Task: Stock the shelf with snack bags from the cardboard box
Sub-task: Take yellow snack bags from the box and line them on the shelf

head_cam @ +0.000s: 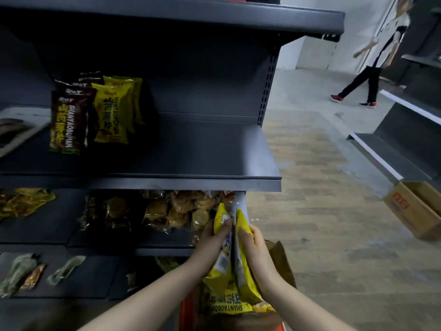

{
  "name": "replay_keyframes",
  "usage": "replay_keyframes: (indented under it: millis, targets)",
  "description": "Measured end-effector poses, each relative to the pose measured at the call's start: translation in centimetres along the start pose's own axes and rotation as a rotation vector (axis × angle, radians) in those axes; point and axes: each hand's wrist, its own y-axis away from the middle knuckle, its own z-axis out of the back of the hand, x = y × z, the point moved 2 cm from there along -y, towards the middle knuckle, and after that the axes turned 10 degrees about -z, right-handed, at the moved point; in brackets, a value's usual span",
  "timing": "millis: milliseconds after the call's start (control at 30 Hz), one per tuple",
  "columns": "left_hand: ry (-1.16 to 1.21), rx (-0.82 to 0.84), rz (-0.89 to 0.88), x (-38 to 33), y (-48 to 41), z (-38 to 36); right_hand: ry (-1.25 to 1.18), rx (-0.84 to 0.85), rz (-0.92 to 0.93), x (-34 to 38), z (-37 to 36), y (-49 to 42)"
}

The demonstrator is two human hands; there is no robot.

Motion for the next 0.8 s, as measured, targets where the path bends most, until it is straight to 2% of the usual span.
replay_keyframes:
  millis: [133, 300, 433, 533, 667, 800]
  targets:
    - [0.009, -0.011, -0.154, -3.0, 0.9, 1.0, -0.065, -0.025, 0.158, 2.0, -1.5, 1.2]
    - [0.058, -0.057, -0.347, -7.3, 0.7, 1.5, -0.074, -0.167, 0.430, 5.4, -3.9, 1.6]
    - [0.055, -0.065, -0.547, -11.6, 0.5, 2.3, -0.028, -0.213, 0.530, 8.4, -5.2, 1.0]
    - [-0.013, 0.009, -0.595, -14.0, -0.1, 3.3, 0.002, -0.180, 0.537, 10.2, -5.7, 0.4]
    - [-0.040, 0.094, -0.549, -15.9, -1.1, 5.6, 0.049, -0.010, 0.457, 13.0, -6.4, -1.0]
    - [0.123, 0.151, -0.399, -17.1, -2.9, 7.6, 0.161, 0.126, 0.305, 15.7, -7.0, -2.9]
